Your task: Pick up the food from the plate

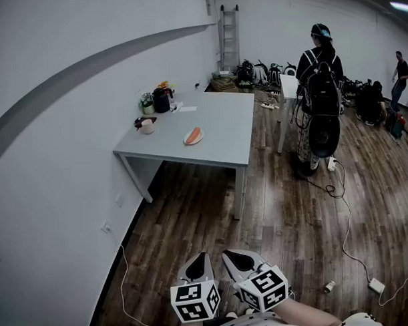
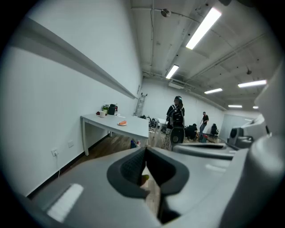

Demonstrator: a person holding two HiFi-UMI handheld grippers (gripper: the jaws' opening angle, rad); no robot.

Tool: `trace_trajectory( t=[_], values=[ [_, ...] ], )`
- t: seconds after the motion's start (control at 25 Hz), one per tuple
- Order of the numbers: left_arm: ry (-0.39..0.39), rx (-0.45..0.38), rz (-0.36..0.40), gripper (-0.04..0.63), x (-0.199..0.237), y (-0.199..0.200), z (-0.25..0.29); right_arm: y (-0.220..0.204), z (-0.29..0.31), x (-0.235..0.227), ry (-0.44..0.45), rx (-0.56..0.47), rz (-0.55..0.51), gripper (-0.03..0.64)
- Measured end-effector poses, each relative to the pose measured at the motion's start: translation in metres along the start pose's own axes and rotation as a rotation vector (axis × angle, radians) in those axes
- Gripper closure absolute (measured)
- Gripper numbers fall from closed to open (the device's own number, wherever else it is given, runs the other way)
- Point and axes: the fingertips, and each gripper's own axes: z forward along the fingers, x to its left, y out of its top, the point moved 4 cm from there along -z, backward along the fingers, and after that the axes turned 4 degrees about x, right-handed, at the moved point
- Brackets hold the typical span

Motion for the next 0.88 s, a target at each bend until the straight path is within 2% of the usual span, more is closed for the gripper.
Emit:
trace_trajectory(
  t=[0.48, 0.76, 0.84, 0.88],
  values=[
    [-0.007, 0.035, -0.051, 0.586, 0.042, -0.001, 0.033, 0.003, 0.048, -0.006, -0.002, 0.032, 0.02, 0.62],
    [-0.007, 0.043, -0.079, 0.586, 0.062, 0.02, 0.086, 0.018, 0.098, -0.042, 0.02, 0.038, 0.027, 0.62],
    [0.004, 0.042, -0.07, 0.588, 0.068, 0.032, 0.109, 0.029, 0.119, -0.058, 0.03, 0.038, 0.017, 0.557],
    [0.007, 0.04, -0.066, 0.586, 0.071, 0.041, 0.121, 0.037, 0.129, -0.068, 0.022, 0.033, 0.005, 0.583]
  ],
)
